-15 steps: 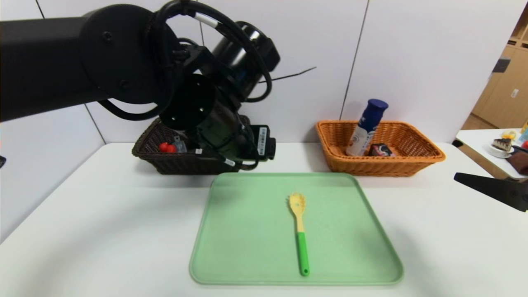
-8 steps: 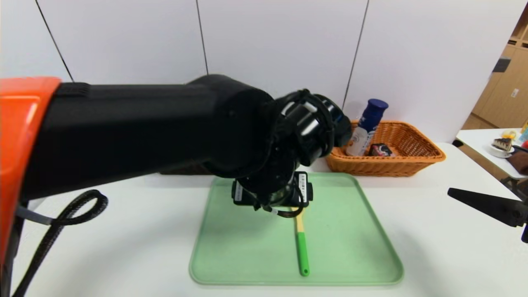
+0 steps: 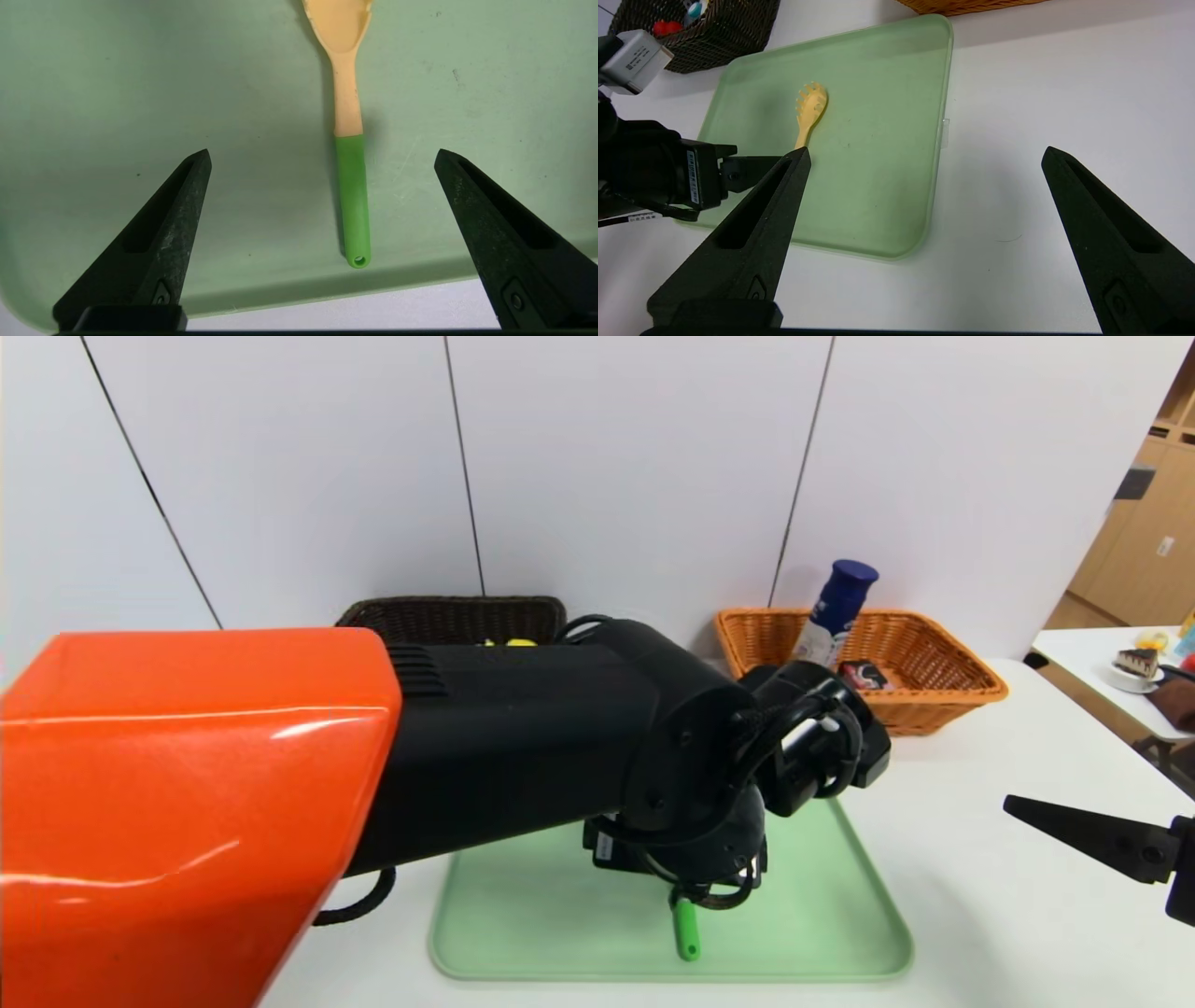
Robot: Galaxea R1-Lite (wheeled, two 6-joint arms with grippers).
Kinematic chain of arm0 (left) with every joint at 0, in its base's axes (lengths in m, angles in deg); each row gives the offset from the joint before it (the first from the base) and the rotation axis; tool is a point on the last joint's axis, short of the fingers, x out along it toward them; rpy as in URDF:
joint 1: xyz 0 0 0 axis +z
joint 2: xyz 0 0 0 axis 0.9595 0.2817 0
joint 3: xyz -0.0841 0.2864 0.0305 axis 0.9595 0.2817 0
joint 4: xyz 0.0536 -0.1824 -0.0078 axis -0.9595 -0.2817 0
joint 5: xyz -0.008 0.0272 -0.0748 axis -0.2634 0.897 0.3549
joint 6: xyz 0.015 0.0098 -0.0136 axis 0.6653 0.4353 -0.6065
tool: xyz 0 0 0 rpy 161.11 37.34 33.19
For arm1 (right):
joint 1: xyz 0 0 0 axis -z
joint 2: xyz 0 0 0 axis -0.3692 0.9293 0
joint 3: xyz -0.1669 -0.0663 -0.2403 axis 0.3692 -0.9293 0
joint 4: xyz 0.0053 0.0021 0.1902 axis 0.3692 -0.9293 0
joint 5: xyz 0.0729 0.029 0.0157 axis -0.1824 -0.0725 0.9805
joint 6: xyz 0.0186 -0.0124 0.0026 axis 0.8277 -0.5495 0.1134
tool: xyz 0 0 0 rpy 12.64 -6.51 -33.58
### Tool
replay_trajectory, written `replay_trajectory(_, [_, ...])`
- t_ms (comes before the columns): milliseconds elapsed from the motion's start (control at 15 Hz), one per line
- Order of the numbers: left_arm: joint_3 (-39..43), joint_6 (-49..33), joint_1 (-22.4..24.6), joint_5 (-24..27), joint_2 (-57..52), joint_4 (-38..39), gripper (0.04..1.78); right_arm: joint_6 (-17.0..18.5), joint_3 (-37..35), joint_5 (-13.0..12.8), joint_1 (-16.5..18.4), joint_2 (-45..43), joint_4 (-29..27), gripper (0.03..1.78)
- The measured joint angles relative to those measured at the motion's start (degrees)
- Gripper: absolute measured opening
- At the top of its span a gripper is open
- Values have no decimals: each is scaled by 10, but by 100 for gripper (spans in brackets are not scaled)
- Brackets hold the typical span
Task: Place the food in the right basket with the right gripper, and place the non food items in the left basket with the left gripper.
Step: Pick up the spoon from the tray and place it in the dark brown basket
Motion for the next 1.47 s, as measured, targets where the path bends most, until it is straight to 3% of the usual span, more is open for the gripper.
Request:
replay_trajectory(800, [-1, 5, -5, 0, 44, 29, 169, 0, -22, 0, 0, -12, 2, 171])
replay_trajectory(1067, [-1, 5, -5, 5, 49, 30, 106, 1, -26, 0, 0, -22, 2, 171])
replay_trajectory(1267, [-1, 3, -4, 6, 51, 30, 76, 0, -29, -1, 0, -29, 1, 171])
replay_trajectory(1400, [-1, 3, -4, 6, 52, 30, 11, 0, -29, -1, 0, -33, 1, 171])
replay_trajectory(1467, [-1, 3, -4, 6, 52, 30, 12, 0, -29, -1, 0, -35, 1, 171])
